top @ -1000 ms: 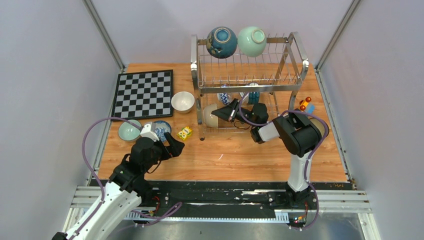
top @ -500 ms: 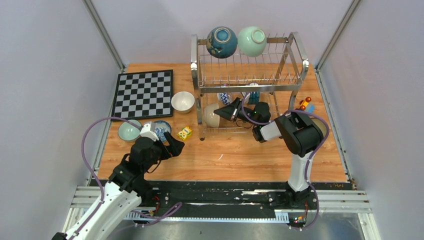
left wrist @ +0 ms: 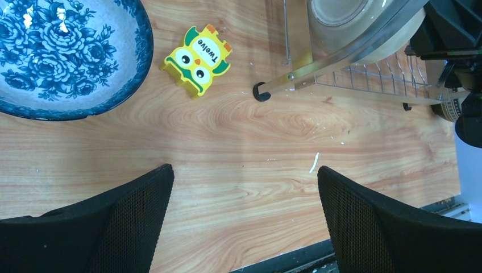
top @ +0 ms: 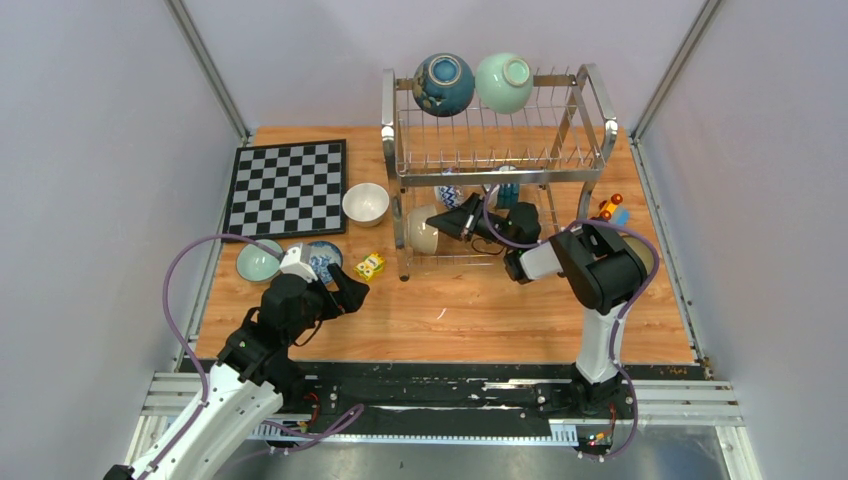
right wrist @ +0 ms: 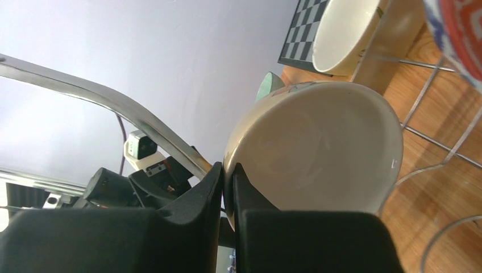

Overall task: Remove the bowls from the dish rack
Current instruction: Pick up the bowl from the dish rack.

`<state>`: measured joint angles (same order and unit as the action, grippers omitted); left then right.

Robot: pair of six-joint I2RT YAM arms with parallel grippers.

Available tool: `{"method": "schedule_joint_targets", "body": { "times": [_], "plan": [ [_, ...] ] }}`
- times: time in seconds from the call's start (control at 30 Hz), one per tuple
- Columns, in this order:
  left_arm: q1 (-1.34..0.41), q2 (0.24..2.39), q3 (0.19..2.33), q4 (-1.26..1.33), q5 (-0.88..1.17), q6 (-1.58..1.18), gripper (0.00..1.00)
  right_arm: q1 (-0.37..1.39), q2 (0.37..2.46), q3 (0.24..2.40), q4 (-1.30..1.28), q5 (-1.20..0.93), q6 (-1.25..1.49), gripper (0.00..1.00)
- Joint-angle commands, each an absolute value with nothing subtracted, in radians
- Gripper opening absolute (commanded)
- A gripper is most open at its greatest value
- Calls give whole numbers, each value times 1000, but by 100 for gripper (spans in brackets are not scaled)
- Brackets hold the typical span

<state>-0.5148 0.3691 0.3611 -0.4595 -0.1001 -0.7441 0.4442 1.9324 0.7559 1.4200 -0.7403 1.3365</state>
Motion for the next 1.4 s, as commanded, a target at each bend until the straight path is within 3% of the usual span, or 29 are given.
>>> {"method": "schedule_joint_targets", "body": {
  "times": [0.0, 0.63, 1.37],
  "plan": [
    [-523, 364, 378, -456, -99, -756, 98, 448, 1888, 817, 1595, -714, 1369, 0],
    [-523, 348, 388, -481, -104, -757, 98, 456, 1802, 771, 1595, -708, 1381, 0],
    [-523, 360, 442, -503, -96, -767, 98, 458, 1569, 486, 1594, -775, 1328, 0]
  ]
}}
